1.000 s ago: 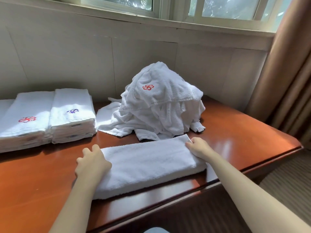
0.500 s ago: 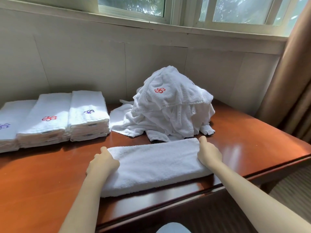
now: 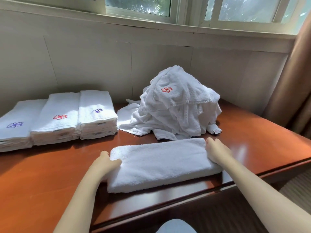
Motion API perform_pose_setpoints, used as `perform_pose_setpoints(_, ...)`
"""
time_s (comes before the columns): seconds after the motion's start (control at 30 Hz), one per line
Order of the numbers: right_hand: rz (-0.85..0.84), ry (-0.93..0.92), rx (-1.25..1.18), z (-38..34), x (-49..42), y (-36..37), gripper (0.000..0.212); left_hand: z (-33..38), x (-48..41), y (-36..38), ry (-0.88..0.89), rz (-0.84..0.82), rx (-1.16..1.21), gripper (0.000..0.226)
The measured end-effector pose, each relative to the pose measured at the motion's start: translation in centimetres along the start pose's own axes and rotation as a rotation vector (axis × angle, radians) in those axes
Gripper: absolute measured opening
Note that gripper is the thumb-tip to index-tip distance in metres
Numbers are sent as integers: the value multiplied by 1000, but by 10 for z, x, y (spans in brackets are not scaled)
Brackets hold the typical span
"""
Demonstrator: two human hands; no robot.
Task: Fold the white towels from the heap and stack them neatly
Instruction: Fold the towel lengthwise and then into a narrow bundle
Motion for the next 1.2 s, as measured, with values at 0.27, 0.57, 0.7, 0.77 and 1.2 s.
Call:
perform_pose_setpoints(0.27,65,-717,-82,-162,106,-12,71,8,11,-1,40,-36,570,89)
perform_pose_setpoints(0.57,291,-641,-362,-244,155,-27,71,13,24,-41,178,-98,1268,31)
perform_pose_setpoints(0.7,187,-553,-747,-239,137,-61,16,9,23,-59,280,-28,1254,36)
perform_pose_setpoints(0.77,54,-526,-1096,-237,134,-82,8,11,26,-73,416,12,1022,61)
perform_pose_setpoints(1.2,8,459,-1660,-159,42,23,43,-56,26,-84,148,-245,283,20)
Point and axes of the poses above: each hand's wrist, its own x-axis away from the middle knuckle, its own y-axis out of the palm, z = x × y, the point moved 7 cm from there along -x, towards the middle knuckle, and after that the axes turned 3 degrees about x, right-handed, at the moved point
